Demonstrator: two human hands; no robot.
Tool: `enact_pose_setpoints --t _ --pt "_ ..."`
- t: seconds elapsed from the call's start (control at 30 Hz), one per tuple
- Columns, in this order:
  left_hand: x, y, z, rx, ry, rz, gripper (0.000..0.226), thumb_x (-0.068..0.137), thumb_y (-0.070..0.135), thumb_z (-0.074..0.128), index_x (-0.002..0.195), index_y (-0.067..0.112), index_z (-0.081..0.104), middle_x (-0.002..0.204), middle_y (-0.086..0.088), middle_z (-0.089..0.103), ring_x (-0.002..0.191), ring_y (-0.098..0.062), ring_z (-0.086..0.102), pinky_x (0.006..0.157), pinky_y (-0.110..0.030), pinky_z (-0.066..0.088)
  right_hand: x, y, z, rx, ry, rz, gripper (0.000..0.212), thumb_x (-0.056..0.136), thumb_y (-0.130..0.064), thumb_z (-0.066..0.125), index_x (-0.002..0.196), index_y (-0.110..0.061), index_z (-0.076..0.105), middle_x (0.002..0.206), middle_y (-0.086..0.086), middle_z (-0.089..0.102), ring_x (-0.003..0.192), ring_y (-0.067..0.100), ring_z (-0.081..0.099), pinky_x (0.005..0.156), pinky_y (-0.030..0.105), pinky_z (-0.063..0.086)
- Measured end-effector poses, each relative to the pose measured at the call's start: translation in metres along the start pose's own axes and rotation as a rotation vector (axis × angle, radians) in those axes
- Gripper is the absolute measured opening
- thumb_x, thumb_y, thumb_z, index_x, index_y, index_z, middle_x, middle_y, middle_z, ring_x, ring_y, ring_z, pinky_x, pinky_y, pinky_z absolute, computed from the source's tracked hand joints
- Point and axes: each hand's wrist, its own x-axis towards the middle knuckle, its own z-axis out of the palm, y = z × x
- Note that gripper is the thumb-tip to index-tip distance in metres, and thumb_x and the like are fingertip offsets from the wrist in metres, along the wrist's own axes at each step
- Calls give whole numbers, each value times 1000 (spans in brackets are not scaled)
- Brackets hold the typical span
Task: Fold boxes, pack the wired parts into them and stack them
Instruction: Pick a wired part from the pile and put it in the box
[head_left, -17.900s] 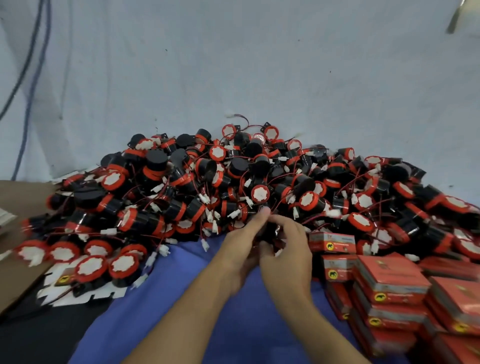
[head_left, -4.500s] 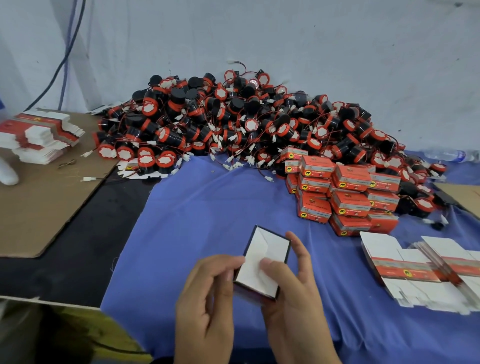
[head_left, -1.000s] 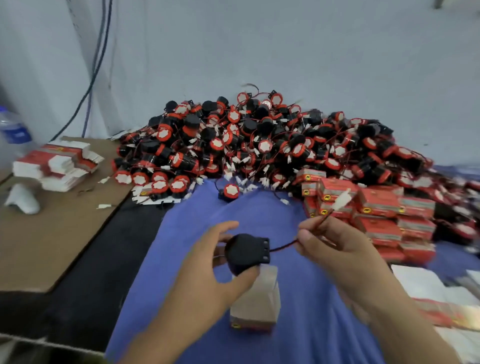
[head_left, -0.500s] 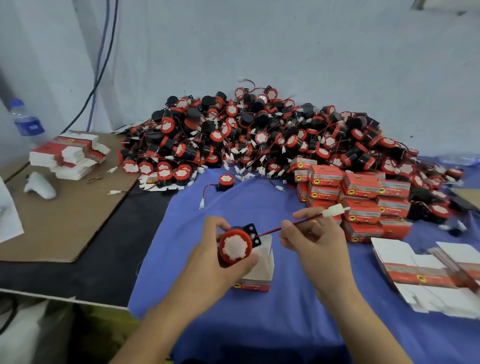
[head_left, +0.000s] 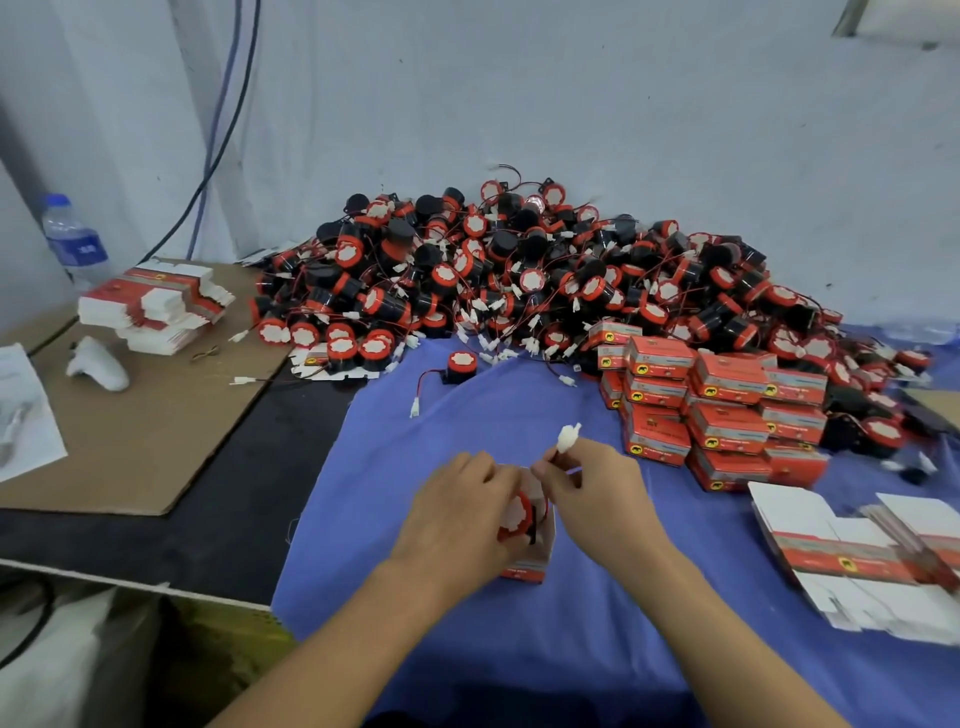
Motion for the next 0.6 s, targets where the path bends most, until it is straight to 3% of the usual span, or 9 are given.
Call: enact_pose_setpoints --t 0.1,0.17,0.23,0.33,0.47,0.6 --pt "-6 -4 21 87 -60 -11 30 89 45 60 116 33 54 116 11 56 101 -17 45 81 -28 33 0 0 8 -88 -26 -16 19 99 -18 57 86 -13 68 88 -4 61 76 11 59 59 16 42" --pt "-14 -6 33 187 -116 -9 24 90 42 64 111 34 55 113 11 58 98 -18 46 79 -30 35 -4 0 9 -104 -48 -58 16 98 -12 54 87 -11 65 79 -3 64 72 19 60 63 30 49" --pt "-24 -6 43 238 -106 17 26 79 35 79 97 33 61 100 9 62 84 -18 52 69 -31 40 -7 0 12 -208 -60 -119 14 93 -8 52 82 -16 54 68 -6 56 65 21 53 58 36 42" --pt "-32 -2 52 229 -34 2 26 70 28 81 91 33 67 94 8 63 71 -18 53 59 -32 40 -7 -5 18 -340 -110 -145 22 90 -11 49 73 -19 38 63 -5 45 56 16 39 48 30 25" --pt "-36 2 56 202 26 -39 30 66 19 78 92 30 70 89 5 63 68 -21 53 56 -33 40 -1 -21 25 -544 -241 -103 13 89 -14 53 86 -18 41 79 -3 46 62 14 40 51 27 30" --pt "-40 1 52 200 22 -42 37 61 12 78 94 29 70 93 0 66 71 -23 57 56 -35 44 11 -32 25 -641 -288 -59 27 88 -12 59 74 -16 36 70 -2 35 56 13 32 45 26 22"
